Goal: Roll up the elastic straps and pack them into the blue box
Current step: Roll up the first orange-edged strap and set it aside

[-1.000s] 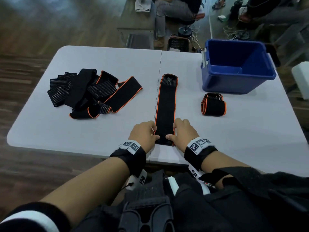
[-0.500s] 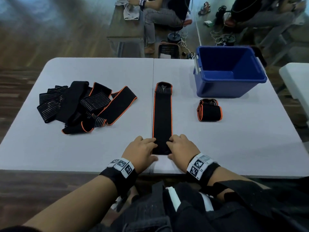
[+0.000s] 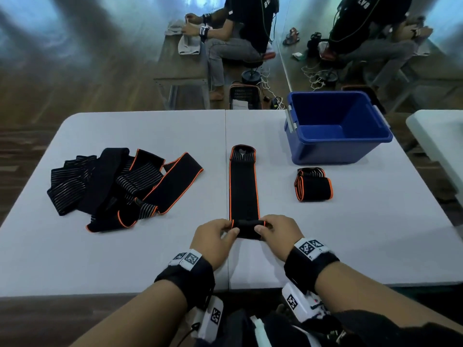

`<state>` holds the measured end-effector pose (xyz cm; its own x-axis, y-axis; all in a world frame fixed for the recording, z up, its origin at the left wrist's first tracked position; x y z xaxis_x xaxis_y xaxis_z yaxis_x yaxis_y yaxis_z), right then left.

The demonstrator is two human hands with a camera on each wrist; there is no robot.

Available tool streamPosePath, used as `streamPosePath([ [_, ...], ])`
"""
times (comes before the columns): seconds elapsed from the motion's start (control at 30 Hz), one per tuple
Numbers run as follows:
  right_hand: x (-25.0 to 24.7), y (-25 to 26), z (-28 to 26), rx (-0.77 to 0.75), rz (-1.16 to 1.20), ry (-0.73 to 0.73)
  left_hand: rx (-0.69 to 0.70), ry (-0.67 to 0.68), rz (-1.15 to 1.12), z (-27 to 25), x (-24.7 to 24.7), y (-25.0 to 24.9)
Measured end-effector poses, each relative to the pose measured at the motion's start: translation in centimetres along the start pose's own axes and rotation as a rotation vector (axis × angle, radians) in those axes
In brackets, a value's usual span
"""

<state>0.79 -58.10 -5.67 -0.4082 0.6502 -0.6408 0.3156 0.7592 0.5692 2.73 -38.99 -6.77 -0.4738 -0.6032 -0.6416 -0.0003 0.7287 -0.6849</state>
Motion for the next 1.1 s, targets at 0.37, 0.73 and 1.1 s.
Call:
streamPosePath([
  [0.37, 0.2, -0.4, 1.4, 0.002, 0.072, 0.021, -0.110, 0.018, -0.063, 1.1, -0.4, 0.4],
  [0.73, -0.4, 0.0, 2.3, -0.067, -0.059, 0.217, -0.120, 0.111, -0.069, 0.9, -0.5, 0.7],
  [1.1, -0.7, 0.8, 2.6, -0.112, -0.075, 0.242, -0.094, 0.024, -0.134, 0.1, -0.4, 0.5],
])
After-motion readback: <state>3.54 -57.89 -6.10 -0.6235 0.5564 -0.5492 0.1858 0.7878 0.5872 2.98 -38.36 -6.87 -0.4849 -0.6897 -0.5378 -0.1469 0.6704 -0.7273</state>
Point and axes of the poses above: each hand's wrist, its own z-axis towards the middle knuckle, its own x-axis out of the palm, y = z × x, the point moved 2 cm from there along z, towards the middle knuckle, and after that the axes turned 10 degrees about y, right-handed, at the moved point
